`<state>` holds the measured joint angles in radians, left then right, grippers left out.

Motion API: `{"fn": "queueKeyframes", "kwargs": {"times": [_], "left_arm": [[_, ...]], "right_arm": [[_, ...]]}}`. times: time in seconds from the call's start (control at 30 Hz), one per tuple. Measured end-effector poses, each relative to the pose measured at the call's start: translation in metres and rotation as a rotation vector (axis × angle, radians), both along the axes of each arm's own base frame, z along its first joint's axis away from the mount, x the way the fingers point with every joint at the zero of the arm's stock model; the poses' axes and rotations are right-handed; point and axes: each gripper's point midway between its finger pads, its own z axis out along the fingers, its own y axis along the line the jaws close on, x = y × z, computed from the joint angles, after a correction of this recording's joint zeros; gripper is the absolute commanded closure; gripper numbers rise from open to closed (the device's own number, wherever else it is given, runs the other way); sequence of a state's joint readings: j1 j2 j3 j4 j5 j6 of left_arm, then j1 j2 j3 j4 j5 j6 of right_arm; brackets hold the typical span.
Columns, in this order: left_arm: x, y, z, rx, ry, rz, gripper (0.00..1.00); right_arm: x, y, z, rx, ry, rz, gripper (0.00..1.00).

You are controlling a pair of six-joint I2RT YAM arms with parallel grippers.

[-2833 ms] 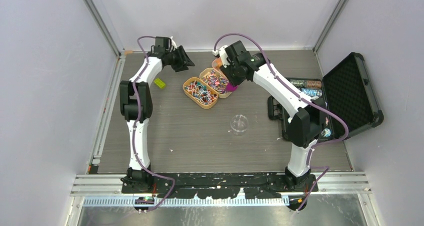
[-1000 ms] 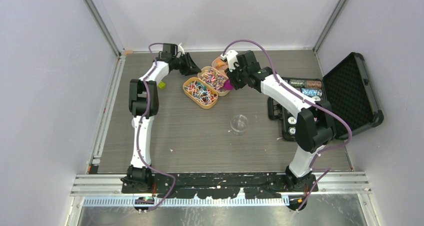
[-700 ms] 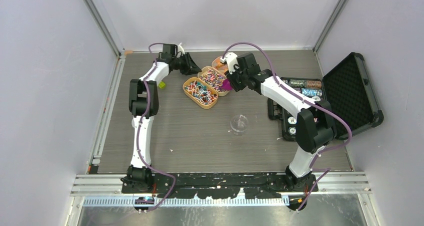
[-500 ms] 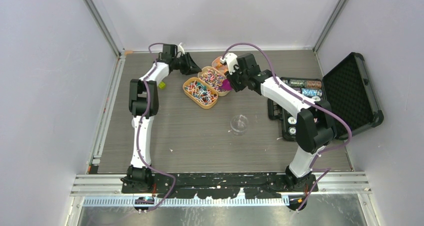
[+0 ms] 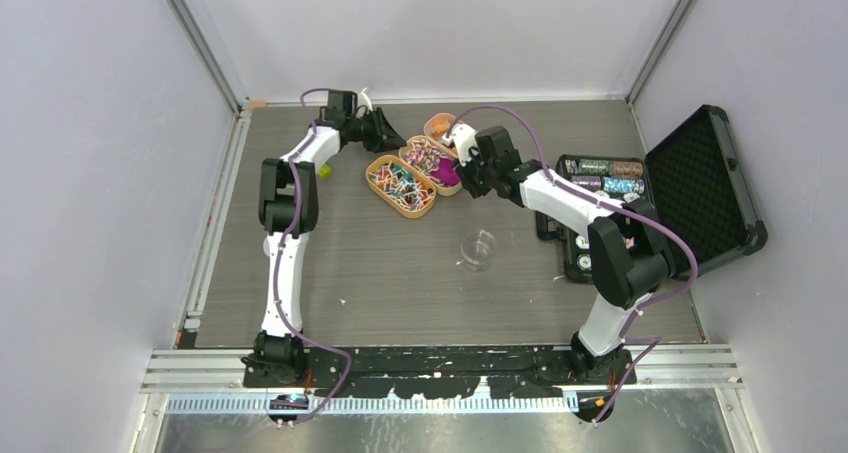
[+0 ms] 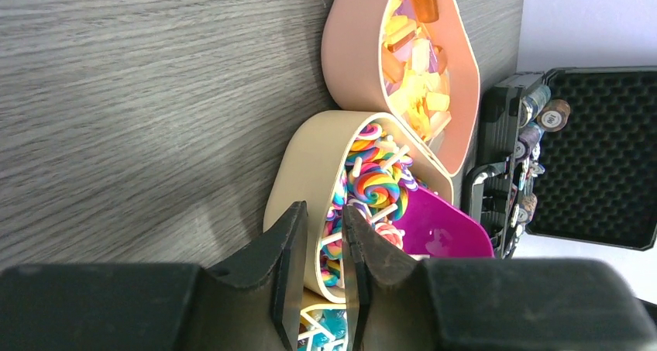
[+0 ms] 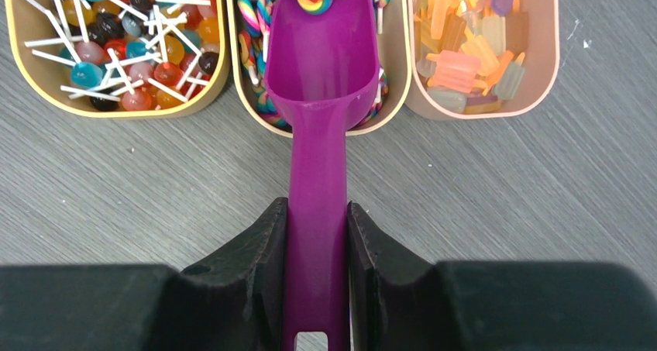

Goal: Pack the candies
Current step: Scoop the fake candies from the storage box.

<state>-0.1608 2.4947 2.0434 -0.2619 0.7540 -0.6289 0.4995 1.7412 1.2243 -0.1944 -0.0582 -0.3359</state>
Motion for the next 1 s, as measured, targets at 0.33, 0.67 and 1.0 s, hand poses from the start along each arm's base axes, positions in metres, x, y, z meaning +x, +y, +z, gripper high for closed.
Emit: {"fn": "queueKeyframes", "kwargs": {"times": [0.33, 0.67, 1.0], "left_arm": [[-0.001, -0.002, 0.001, -0.005, 0.001, -0.007, 0.76], [-0.001, -0.001, 0.0, -0.003, 0.0, -0.006, 0.77], [0.001, 0.001, -0.001, 0.005, -0.003, 0.004, 0.77]], "right_arm": [[-0.001, -0.006, -0.01, 0.019, -0.02, -0.016, 0.99], [0.001, -0.006, -0.011, 0.055, -0.03, -0.032, 0.99], [0.006, -0.007, -0.015, 0.126, -0.082, -0.025, 1.0]]}}
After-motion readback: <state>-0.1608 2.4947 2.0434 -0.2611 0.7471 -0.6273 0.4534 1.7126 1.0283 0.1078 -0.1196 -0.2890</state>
